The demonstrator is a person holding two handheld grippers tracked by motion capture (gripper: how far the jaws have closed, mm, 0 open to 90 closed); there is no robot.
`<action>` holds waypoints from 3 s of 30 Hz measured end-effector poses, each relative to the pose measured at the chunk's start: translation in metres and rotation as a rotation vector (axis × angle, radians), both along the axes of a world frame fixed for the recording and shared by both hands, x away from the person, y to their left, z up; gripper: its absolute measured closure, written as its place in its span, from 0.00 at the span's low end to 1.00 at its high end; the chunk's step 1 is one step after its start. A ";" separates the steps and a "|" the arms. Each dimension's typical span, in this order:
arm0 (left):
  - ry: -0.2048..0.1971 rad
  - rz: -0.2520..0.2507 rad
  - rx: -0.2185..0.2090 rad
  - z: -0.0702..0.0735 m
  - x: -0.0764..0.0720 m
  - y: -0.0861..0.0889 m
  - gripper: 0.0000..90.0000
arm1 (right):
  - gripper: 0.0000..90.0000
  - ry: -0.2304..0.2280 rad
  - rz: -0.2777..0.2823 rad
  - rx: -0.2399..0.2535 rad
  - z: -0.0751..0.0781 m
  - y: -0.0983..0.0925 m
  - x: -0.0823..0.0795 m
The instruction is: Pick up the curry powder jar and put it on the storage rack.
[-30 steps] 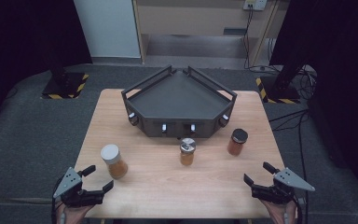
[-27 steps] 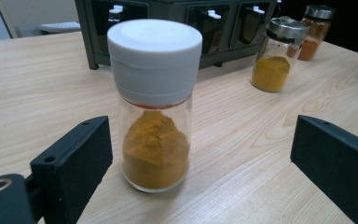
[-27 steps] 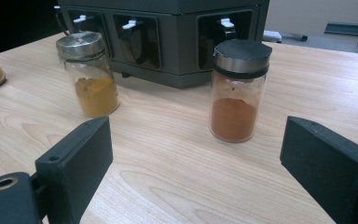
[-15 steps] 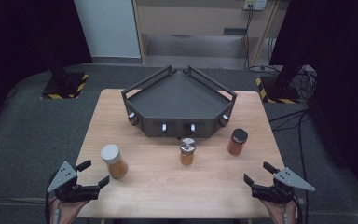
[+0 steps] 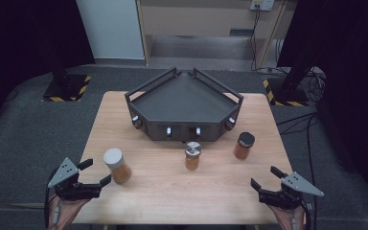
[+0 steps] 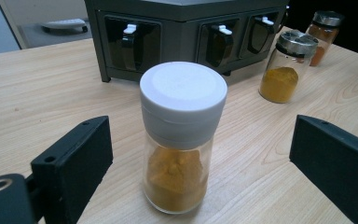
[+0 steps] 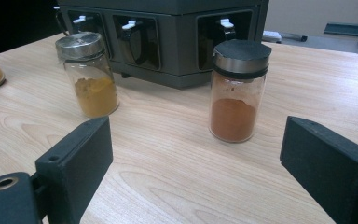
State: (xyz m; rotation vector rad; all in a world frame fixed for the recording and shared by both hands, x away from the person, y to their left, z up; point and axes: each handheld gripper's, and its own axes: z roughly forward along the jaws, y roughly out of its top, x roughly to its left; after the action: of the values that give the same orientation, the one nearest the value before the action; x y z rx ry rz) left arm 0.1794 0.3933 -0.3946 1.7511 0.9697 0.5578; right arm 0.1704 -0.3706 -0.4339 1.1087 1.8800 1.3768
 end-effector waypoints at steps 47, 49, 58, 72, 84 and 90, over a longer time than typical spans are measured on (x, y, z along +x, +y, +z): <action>0.069 -0.007 -0.005 -0.006 0.057 -0.019 0.07 | 0.10 0.001 -0.001 0.000 0.000 0.000 0.000; 0.068 -0.010 -0.002 -0.007 0.059 -0.021 0.08 | 0.11 0.001 -0.001 0.000 0.000 0.000 0.000; 0.039 -0.028 0.008 -0.016 0.060 -0.023 0.33 | 0.11 0.002 -0.001 0.000 0.000 0.000 0.000; 0.021 -0.021 0.029 -0.015 0.058 -0.026 0.36 | 0.11 0.002 0.000 0.003 -0.001 0.000 0.001; 0.037 -0.034 0.025 -0.011 0.063 -0.028 0.36 | 0.11 0.003 -0.001 0.003 -0.001 0.000 0.001; 0.035 -0.062 0.023 -0.004 0.068 -0.031 0.36 | 0.11 0.004 0.001 0.004 -0.001 0.000 0.001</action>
State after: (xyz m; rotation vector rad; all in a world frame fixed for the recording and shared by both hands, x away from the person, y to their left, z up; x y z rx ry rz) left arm 0.2471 0.3622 -0.3982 1.8106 0.9338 0.5020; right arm 0.1715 -0.3708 -0.4346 1.1137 1.8811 1.3805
